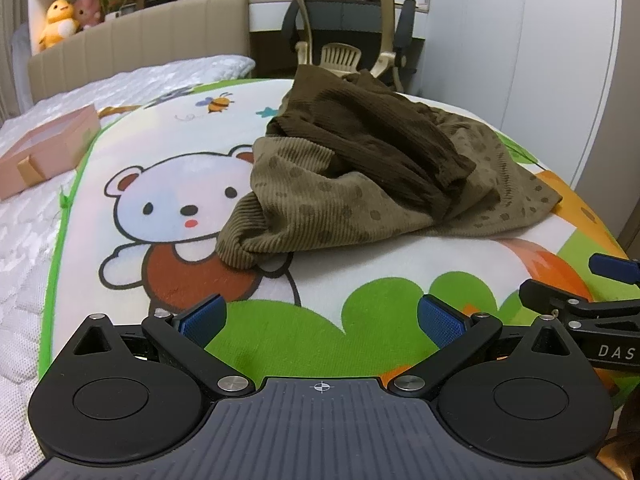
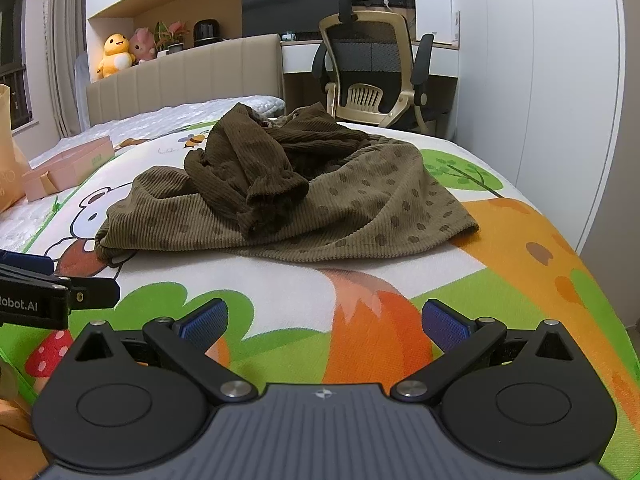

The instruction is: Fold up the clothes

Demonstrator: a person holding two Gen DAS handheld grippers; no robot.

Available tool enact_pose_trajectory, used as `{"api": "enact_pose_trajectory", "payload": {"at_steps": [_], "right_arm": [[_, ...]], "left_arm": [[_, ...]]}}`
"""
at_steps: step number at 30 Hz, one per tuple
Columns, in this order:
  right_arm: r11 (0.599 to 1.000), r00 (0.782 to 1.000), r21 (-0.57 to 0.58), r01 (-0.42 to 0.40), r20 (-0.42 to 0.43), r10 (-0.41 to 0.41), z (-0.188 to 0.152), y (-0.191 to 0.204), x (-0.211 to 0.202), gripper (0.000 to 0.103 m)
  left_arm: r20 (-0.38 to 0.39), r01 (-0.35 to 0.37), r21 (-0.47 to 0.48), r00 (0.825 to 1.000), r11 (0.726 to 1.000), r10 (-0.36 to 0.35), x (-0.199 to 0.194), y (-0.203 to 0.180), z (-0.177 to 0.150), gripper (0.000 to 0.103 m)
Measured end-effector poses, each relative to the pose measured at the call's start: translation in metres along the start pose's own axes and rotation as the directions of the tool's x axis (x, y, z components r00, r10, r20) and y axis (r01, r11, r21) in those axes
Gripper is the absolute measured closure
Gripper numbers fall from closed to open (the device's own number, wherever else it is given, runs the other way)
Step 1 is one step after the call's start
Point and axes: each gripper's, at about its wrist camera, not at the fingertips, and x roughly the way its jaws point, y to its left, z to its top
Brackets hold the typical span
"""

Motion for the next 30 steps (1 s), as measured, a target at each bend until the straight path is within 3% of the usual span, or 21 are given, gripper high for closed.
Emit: {"api": "enact_pose_trajectory", "payload": {"at_steps": [7,14,18,23,26,28,30], "right_arm": [[0.997,0.995,0.003,-0.081,-0.063,0.081,0.027,-0.013,0.024,0.000],[0.985,0.978,0.097,-0.144,-0.138,0.157,0.083,-0.045,0.081,0.000],[0.966,0.957,0.211,-0.152,-0.212,0.197,0.083,-0.062,0.113,0.000],[0.929,0.945,0.331,-0.165,-0.216,0.244,0.084,-0.076,0.122,0.000],[0.955,0.919,0.236,-0.178,-0.306,0.247,0.095,-0.068,0.130,0.000],[0.953,0.910,0.213,-0.217,-0.309,0.276,0.103,-0.070,0.127,0.000],[0.955,0.936,0.189,-0.230,-0.226,0.270,0.115,-0.075,0.117,0.000]], "left_arm": [[-0.048,0.048,0.029,0.998,0.998,-0.046,0.011,0.004,0.019,0.000],[-0.001,0.203,0.067,0.979,0.977,-0.203,0.039,0.025,0.096,0.000],[0.014,0.251,0.025,0.968,0.968,-0.252,0.072,0.042,0.125,0.000],[-0.034,0.302,-0.089,0.951,0.949,-0.306,0.119,0.064,0.145,0.000],[-0.083,0.310,-0.142,0.943,0.940,-0.323,0.146,0.073,0.150,0.000],[-0.078,0.312,-0.165,0.942,0.936,-0.328,0.153,0.081,0.149,0.000],[-0.056,0.318,-0.179,0.941,0.931,-0.333,0.153,0.091,0.148,0.000]]}}
